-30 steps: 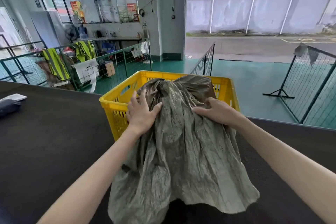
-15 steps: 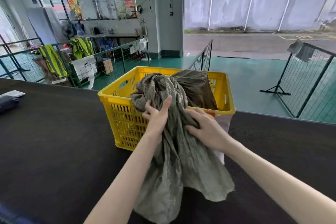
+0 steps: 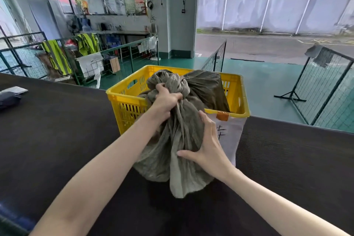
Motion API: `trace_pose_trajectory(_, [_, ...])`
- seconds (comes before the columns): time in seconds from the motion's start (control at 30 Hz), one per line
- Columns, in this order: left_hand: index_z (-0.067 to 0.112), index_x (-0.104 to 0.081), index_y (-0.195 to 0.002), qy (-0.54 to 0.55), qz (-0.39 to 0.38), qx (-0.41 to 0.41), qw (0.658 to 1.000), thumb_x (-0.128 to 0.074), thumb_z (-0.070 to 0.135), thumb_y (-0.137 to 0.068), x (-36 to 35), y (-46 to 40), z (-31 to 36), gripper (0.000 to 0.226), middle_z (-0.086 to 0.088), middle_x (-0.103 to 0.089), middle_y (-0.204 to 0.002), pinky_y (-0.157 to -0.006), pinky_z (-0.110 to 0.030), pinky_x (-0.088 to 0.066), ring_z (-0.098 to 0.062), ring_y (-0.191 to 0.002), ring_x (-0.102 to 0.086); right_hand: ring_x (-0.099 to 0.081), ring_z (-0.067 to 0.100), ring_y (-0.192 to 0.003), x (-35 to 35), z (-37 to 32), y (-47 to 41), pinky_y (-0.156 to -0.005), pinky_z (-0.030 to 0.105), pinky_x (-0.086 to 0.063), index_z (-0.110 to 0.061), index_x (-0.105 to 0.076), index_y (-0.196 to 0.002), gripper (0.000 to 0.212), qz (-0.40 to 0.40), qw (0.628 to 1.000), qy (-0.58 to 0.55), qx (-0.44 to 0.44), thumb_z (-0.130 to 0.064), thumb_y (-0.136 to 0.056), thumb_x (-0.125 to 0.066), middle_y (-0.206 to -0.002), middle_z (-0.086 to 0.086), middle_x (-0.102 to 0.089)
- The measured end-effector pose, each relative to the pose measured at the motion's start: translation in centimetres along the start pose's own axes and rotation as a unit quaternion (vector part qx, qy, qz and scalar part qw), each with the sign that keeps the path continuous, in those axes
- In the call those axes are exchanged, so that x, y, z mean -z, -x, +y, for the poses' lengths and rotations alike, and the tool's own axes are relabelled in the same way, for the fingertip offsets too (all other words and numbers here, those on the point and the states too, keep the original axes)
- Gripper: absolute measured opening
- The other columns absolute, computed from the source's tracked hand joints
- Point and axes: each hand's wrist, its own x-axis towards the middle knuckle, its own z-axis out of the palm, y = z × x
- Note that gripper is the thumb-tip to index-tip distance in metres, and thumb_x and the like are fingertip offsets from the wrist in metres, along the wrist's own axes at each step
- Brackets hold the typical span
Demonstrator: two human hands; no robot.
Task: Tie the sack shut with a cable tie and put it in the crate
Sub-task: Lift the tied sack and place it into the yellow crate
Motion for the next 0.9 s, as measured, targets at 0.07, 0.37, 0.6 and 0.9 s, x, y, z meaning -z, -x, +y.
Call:
trace_pose_trajectory(0.07, [0.015,-0.021,-0.113,0.096,-0.002,0.0,0.995,-0.057,0.0,-0.089,-0.1,-0.7,2.8,0.046,-0.018,-0.05,-0.099,-0.056,-0.038,-0.057,-0.024,-0.07,-0.06,-0.016,0.007,-0.14,0.0,-0.7,-1.1,-0.112,0.029,-0.022,-0.035,0.008,-0.147,0.125,0.011,0.999,-0.026,-0.022,-0.046,-0.062,-0.083,-0.152,-0.011,-0.011])
trace_pose_trajectory(0.37, [0.006,-0.041,-0.054,0.24,-0.041,0.019,0.97,-0.031,0.01,-0.103,0.8,-3.5,13.2,0.05,-0.01,-0.052,-0.041,-0.045,-0.025,-0.041,-0.02,-0.046,-0.051,-0.054,0.019,-0.094,7.0,-6.0,-11.0,-0.064,0.013,-0.042,-0.016,-0.021,-0.143,0.08,0.143,0.988,-0.016,-0.062,-0.002,-0.078,-0.066,-0.112,0.009,-0.058])
trace_pose_trajectory(0.6, [-0.004,-0.056,-0.075,0.347,-0.093,0.056,0.932,-0.031,0.013,-0.102,0.7,-6.2,15.1,0.041,-0.013,-0.059,-0.12,-0.1,-0.041,-0.038,-0.029,-0.13,-0.047,-0.053,0.039,-0.097,13.2,-6.4,-19.7,-0.068,0.034,-0.035,-0.008,-0.053,-0.097,0.023,0.179,0.953,0.243,0.025,-0.009,-0.074,-0.059,-0.105,0.018,-0.054])
trace_pose_trajectory(0.9, [0.007,-0.038,-0.133,0.179,0.044,0.005,0.983,-0.06,0.028,-0.091,-1.1,-11.2,5.3,0.052,-0.022,-0.059,-0.121,-0.095,-0.042,-0.048,-0.031,-0.103,-0.061,-0.046,0.039,-0.108,12.7,-1.2,-18.9,-0.078,0.048,-0.043,-0.004,-0.048,-0.117,0.038,0.091,0.861,0.494,0.075,-0.012,-0.082,-0.061,-0.118,0.019,-0.044])
